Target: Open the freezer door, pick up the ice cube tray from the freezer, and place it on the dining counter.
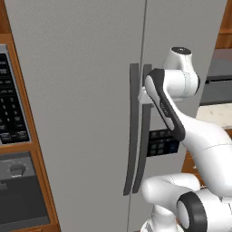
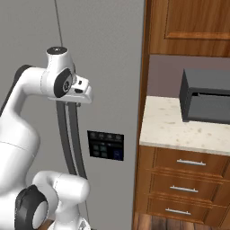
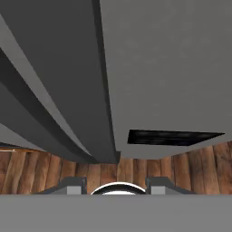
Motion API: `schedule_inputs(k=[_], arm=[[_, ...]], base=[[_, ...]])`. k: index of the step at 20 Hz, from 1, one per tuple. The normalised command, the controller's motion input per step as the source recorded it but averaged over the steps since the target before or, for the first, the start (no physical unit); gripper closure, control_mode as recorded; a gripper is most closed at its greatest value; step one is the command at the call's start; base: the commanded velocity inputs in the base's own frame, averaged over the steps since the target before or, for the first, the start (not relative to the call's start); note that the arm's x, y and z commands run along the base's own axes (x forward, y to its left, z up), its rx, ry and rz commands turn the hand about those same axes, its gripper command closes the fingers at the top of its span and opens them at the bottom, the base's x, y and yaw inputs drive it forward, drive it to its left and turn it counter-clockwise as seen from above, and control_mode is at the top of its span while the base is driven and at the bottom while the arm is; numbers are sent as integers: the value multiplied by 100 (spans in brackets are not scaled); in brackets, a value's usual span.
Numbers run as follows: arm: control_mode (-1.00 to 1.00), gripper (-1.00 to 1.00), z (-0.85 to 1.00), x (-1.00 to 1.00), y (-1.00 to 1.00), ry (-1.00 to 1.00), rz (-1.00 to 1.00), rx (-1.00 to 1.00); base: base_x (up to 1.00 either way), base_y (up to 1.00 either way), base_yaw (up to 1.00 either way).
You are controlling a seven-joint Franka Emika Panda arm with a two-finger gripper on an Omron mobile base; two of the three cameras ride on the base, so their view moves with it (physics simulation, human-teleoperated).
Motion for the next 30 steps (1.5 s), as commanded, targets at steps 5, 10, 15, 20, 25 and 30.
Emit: schedule_inputs(k=[5,10,15,20,25,30], arm=[[-100,-100,-1,-47,0,0,0,0],[-100,-100,-2,-100,0,0,0,0],[-100,-100,0,-80,0,0,0,0],[100,-100,0,-14,0,0,0,0],[100,-100,0,0,0,0,0,0],[100,-100,0,0,0,0,0,0]], base=[[0,0,0],[0,0,0],[0,0,0],[-6,2,0],[-20,45,0],[-1,90,0]])
